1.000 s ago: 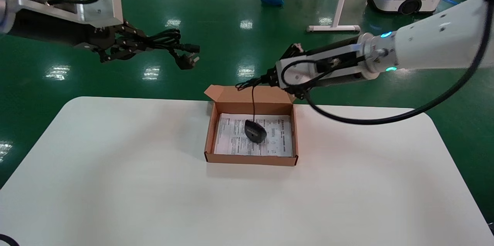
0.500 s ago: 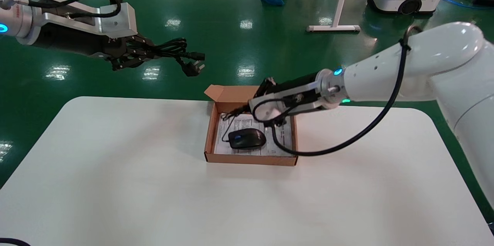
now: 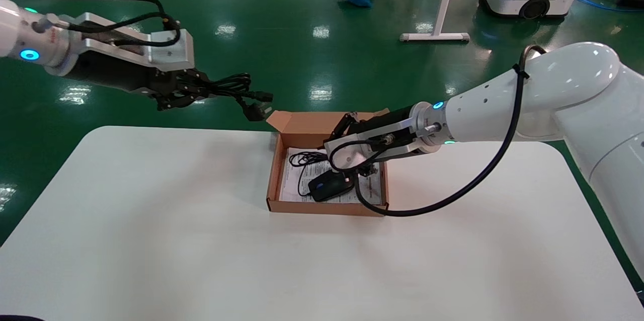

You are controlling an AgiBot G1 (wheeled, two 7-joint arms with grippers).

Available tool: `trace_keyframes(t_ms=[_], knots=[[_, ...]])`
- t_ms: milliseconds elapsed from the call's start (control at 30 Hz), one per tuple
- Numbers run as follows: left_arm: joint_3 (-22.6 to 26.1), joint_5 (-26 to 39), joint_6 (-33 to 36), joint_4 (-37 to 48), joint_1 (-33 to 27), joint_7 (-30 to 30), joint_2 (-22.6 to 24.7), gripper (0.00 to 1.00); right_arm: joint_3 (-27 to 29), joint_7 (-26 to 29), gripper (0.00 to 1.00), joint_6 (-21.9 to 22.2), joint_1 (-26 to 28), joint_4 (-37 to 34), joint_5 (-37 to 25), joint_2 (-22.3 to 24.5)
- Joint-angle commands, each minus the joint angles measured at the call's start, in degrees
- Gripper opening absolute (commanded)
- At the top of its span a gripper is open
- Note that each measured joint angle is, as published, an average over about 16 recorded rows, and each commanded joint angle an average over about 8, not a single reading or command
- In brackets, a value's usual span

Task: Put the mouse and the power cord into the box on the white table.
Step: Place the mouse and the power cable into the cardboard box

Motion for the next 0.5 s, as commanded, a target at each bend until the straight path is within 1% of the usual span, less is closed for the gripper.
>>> trace_keyframes(t_ms=[33,233,367,500], knots=[[0.1,0.2,-1.0,0.2,0.5,-0.2,0.8,0.0,-0.6,0.2,1.0,0.1,-0.1,0.2,0.6,-0.1],[-0.6,-0.9,-6.2,0.0,3.3,-0.4,4.8,0.0,-1.6,-1.7,1.0,1.3,2.8,-2.1,0.8,1.9],[-1.9,-2.7,-9.0,-0.5,6.5,-0.9,8.1,0.0,-2.1,-4.3,1.0,1.6,6.5,-4.2,-0.4,5.6],[-3.1,-4.9,-11.4,-3.4,11.6,-1.8,10.3,0.0,-2.8,-6.6,1.0,0.3,9.2,-4.8,-2.0,10.3]])
